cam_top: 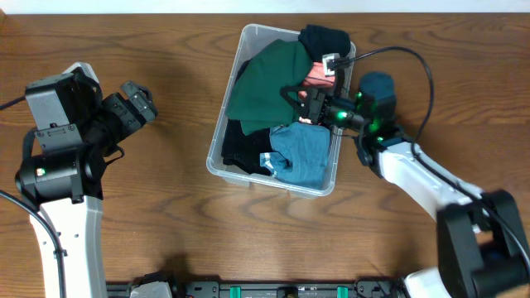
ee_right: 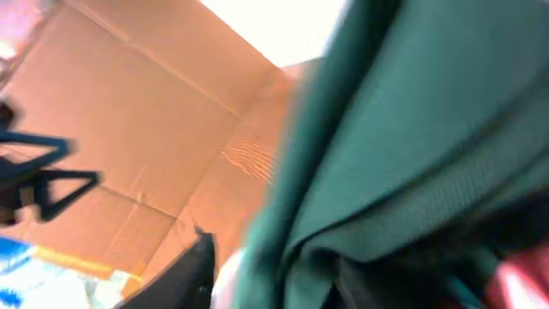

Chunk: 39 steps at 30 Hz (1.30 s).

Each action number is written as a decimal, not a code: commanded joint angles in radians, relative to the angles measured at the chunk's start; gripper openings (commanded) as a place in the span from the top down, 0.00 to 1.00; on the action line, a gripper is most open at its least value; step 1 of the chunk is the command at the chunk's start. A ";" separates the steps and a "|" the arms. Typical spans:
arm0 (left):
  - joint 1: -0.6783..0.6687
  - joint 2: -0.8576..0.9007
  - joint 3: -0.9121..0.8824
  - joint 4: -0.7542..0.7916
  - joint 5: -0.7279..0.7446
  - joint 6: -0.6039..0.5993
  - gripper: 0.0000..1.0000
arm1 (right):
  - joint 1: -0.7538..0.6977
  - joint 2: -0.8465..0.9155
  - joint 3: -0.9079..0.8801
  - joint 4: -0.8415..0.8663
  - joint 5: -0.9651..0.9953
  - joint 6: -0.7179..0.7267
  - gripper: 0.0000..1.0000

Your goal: Pack container

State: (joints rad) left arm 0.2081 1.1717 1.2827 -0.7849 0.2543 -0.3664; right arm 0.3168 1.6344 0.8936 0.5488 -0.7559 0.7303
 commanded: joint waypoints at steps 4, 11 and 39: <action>0.005 0.003 0.013 0.000 -0.013 0.006 0.02 | -0.043 -0.280 0.008 -0.086 0.028 -0.154 0.30; 0.005 0.003 0.013 0.000 -0.013 0.006 0.02 | -0.043 -0.345 0.008 -0.179 0.172 -0.220 0.51; 0.005 0.003 0.013 0.000 -0.013 0.006 0.02 | 0.056 0.118 0.030 -0.042 0.435 -0.183 0.99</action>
State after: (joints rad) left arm 0.2081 1.1717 1.2827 -0.7853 0.2543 -0.3664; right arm 0.3790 1.8080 0.9146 0.5190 -0.2962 0.5480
